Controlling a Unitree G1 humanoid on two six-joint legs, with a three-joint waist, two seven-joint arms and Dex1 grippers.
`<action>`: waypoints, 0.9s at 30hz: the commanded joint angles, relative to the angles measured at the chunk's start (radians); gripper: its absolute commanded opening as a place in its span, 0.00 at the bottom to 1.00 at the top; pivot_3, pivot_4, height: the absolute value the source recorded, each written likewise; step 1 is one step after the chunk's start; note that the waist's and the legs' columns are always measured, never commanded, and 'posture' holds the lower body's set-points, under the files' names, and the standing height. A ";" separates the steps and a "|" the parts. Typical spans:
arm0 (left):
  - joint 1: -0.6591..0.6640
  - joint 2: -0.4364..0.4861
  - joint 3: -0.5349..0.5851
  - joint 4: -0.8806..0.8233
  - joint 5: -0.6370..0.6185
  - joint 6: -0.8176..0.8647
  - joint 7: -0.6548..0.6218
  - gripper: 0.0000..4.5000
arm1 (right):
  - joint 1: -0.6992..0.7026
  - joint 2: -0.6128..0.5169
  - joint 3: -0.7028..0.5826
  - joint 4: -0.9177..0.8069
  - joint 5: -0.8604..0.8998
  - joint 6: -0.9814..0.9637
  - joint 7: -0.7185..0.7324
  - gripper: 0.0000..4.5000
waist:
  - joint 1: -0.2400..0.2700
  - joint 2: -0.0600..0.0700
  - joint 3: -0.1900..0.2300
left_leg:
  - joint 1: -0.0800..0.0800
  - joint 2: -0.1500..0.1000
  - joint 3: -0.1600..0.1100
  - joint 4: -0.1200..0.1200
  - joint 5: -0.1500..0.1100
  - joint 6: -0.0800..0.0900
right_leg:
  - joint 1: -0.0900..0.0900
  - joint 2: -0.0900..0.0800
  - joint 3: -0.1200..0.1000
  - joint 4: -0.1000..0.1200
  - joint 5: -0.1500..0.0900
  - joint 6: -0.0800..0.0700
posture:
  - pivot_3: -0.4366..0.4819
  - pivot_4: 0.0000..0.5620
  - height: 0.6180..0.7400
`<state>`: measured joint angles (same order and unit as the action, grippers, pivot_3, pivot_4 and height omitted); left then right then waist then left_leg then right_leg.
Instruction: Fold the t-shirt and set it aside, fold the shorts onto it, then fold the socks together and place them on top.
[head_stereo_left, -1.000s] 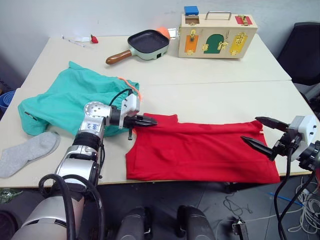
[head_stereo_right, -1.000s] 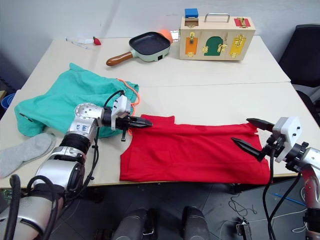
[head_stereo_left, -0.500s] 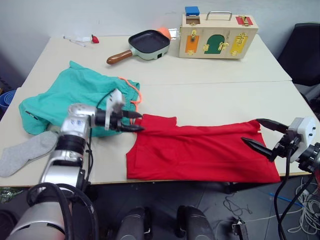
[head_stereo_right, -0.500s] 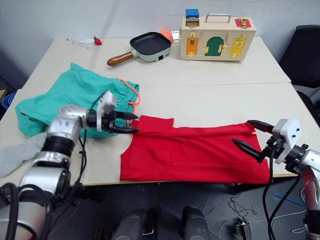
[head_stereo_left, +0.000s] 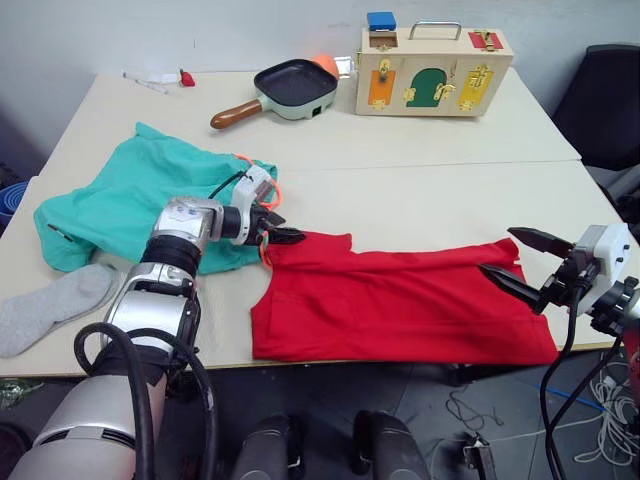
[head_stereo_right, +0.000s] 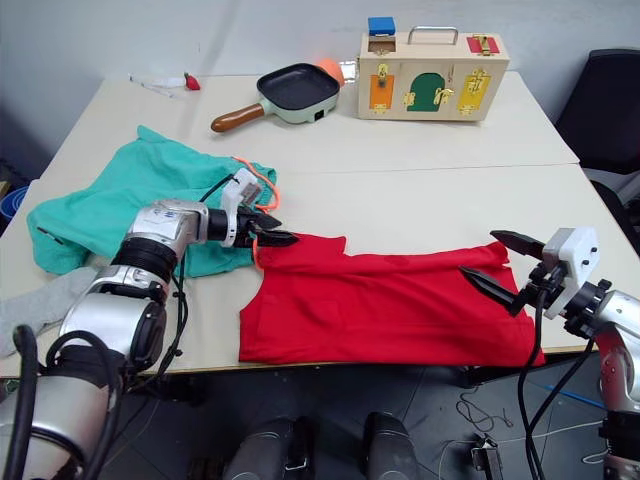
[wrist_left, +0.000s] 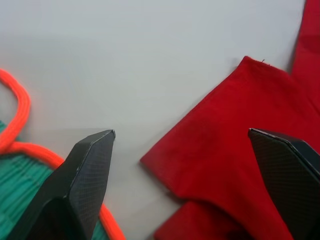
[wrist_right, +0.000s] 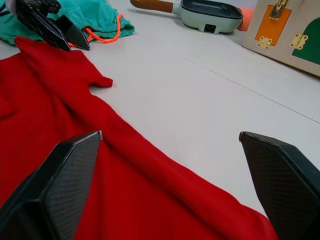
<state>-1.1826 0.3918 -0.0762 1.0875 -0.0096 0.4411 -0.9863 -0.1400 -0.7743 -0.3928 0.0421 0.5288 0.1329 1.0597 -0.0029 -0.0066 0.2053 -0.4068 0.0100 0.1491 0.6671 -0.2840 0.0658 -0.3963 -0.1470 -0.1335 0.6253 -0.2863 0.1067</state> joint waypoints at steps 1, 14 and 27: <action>-0.032 -0.022 -0.035 0.040 0.050 -0.017 0.044 0.96 | -0.002 0.004 -0.011 -0.024 0.014 -0.008 -0.001 1.00 | 0.001 0.000 0.000 | 0.000 0.000 0.000 0.000 0.000 0.000 | 0.000 0.000 0.000 0.000 0.000 0.000 | 0.48 0.27 1.00; -0.023 -0.023 -0.064 0.002 0.062 -0.014 -0.085 0.09 | 0.030 0.012 -0.010 -0.125 0.081 0.030 0.022 1.00 | 0.002 -0.001 0.000 | 0.000 0.000 0.000 0.000 -0.001 -0.001 | 0.000 -0.002 0.000 -0.004 0.000 0.000 | 0.48 0.27 1.00; 0.111 0.025 0.047 -0.181 -0.108 -0.501 -0.440 0.00 | 0.022 0.029 0.003 -0.209 0.095 0.070 -0.022 1.00 | 0.001 -0.001 0.000 | -0.001 0.001 0.000 0.000 -0.001 -0.001 | -0.001 -0.002 0.001 -0.004 0.000 0.000 | 0.48 0.27 1.00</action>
<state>-1.0789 0.3936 -0.0364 0.9470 -0.0990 0.0031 -1.3866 -0.1156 -0.7390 -0.3658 -0.1617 0.6149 0.2191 1.0307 -0.0020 -0.0072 0.2049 -0.4072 0.0106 0.1493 0.6674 -0.2849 0.0645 -0.3972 -0.1493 -0.1331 0.6214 -0.2862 0.1065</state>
